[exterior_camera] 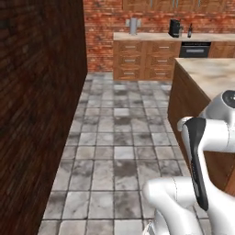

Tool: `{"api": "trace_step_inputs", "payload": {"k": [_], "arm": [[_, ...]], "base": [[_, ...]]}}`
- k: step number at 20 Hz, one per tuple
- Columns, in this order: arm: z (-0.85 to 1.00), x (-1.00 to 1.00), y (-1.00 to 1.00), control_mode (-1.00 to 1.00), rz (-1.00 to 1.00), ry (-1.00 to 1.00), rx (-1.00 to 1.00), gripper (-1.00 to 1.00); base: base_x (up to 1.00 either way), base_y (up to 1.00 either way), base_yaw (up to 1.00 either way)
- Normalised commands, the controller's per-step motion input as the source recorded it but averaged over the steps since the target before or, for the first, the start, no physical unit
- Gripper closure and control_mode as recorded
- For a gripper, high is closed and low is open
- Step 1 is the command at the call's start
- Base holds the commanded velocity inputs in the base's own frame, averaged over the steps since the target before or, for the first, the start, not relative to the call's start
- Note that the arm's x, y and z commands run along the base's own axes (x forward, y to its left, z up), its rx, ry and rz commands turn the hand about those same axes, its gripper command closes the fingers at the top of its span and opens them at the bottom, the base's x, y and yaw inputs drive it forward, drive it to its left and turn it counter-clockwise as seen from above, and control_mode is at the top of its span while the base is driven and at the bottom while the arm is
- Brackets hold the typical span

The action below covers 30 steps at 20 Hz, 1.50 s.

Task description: There is a wine glass and glass cup on the dining counter. Place the wine bottle next to the wine glass and the juice bottle next to the glass cup.

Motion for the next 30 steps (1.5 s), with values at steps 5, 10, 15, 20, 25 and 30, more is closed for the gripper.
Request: {"api": "trace_step_inputs", "payload": {"k": [5,10,15,20,25,30], "arm": [[0.00,0.00,0.00,1.00,0.00,0.00,0.00,-1.00],[0.00,0.00,0.00,1.00,0.00,0.00,0.00,-1.00],[0.00,0.00,0.00,1.00,0.00,0.00,0.00,-1.00],[0.00,0.00,0.00,1.00,0.00,0.00,0.00,-1.00],[0.00,0.00,0.00,1.00,0.00,0.00,0.00,-1.00],[0.00,0.00,0.00,1.00,0.00,0.00,0.00,-1.00]], "base": [[0.93,0.23,-0.10],[0.93,0.11,-0.03],[0.94,0.04,0.00],[0.94,0.01,0.00],[0.94,0.00,0.00],[0.86,0.00,-0.08]]}}
